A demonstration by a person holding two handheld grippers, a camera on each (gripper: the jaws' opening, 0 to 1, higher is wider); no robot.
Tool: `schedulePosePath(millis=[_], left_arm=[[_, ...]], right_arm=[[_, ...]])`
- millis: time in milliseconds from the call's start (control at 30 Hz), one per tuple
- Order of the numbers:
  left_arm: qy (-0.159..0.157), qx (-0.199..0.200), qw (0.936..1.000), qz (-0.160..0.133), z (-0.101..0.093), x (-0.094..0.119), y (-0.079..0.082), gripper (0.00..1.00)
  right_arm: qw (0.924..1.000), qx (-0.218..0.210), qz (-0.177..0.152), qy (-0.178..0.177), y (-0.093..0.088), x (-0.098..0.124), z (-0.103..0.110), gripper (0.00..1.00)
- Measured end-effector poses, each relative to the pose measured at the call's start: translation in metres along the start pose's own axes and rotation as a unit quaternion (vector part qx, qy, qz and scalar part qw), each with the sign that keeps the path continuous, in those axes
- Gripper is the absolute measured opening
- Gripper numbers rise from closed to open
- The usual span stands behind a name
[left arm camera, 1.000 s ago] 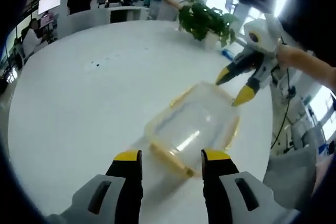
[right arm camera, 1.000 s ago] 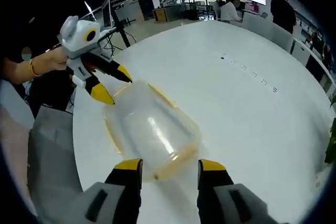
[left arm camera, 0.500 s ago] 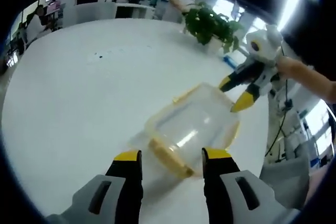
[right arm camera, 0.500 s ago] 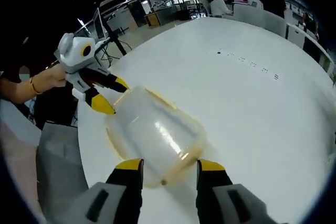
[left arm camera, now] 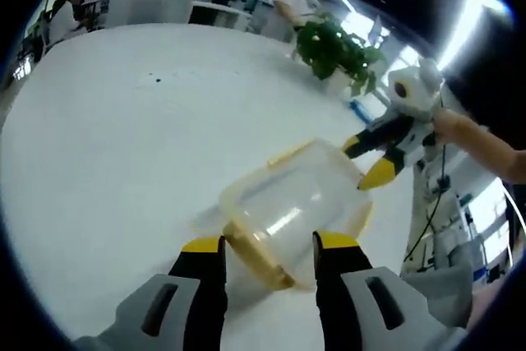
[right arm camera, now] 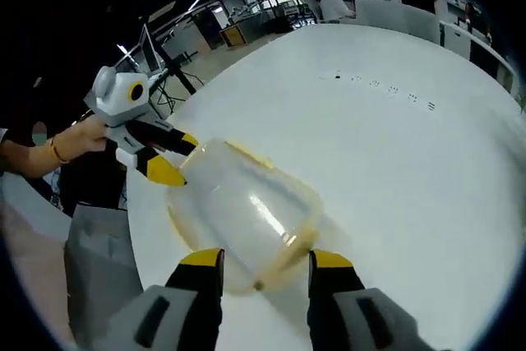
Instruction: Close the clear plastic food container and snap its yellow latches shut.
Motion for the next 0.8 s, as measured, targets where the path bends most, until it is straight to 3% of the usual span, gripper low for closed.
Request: schedulePosePath(millis=[800], left_arm=[[-0.011,0.019,0.9998,0.0,-0.0009,-0.0028,-0.0006,0.37]], right_arm=[[0.9999,-0.007,0.011,0.008,0.0017,-0.0014,-0.0008,0.37]])
Point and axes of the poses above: the point that each gripper's makers call its tool centre point, and the gripper's own axes: x roughly backward along the fingers, z roughly to its left, y roughly out of its top, the point moved 6 cm from there along x, roughly backward along the fingers, and after that the axes turned 4 degrees about y, right-handed, at the moved point
